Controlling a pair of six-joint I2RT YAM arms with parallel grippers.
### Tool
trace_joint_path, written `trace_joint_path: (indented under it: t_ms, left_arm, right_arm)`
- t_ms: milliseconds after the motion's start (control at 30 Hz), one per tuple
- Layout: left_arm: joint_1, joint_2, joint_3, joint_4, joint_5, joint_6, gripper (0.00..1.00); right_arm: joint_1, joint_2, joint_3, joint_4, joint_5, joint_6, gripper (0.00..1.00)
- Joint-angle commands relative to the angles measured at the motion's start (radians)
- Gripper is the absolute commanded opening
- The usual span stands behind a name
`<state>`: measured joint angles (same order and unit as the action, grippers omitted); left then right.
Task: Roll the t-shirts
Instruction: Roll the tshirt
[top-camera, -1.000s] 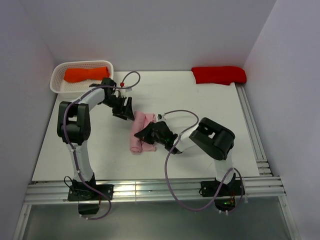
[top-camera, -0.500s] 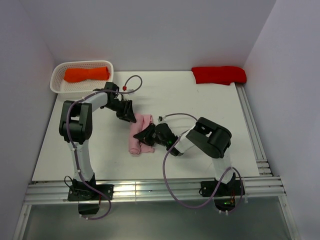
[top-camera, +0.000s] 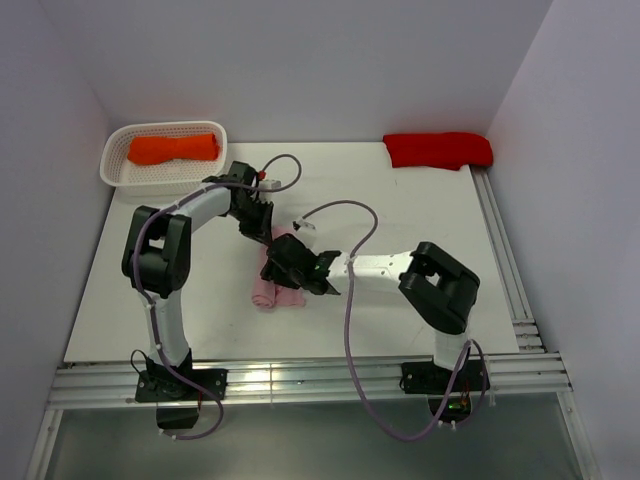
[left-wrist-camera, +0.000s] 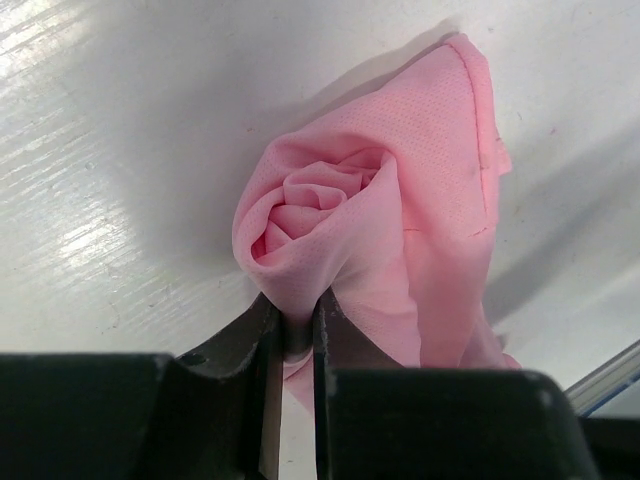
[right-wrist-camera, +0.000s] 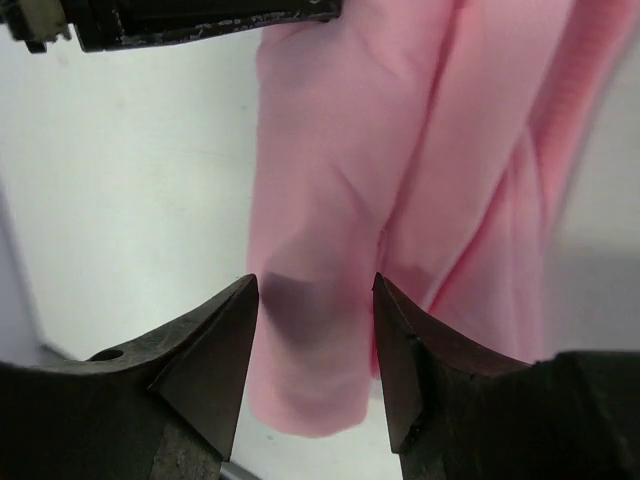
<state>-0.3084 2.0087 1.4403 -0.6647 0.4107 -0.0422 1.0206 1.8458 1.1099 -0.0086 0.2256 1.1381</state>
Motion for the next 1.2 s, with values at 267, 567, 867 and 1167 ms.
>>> trace_joint_path:
  t_ms: [267, 567, 867, 1167]
  left_arm:
    - [-0.052, -0.011, 0.031, -0.026, -0.173, -0.004, 0.06]
    - [-0.074, 0.001, 0.055, -0.044, -0.181, -0.005, 0.09]
    - [-0.078, 0.015, 0.068, -0.047, -0.168, -0.007, 0.15]
    - [-0.083, 0.021, 0.072, -0.047, -0.164, -0.012, 0.28]
  right_arm:
    - [0.084, 0.047, 0.323, -0.447, 0.302, -0.121, 0.57]
    - [0.085, 0.214, 0.482, -0.416, 0.35, -0.184, 0.55]
    - [0.09, 0.282, 0.518, -0.541, 0.364, -0.135, 0.54]
    - [0.098, 0.407, 0.633, -0.674, 0.327, -0.144, 0.57]
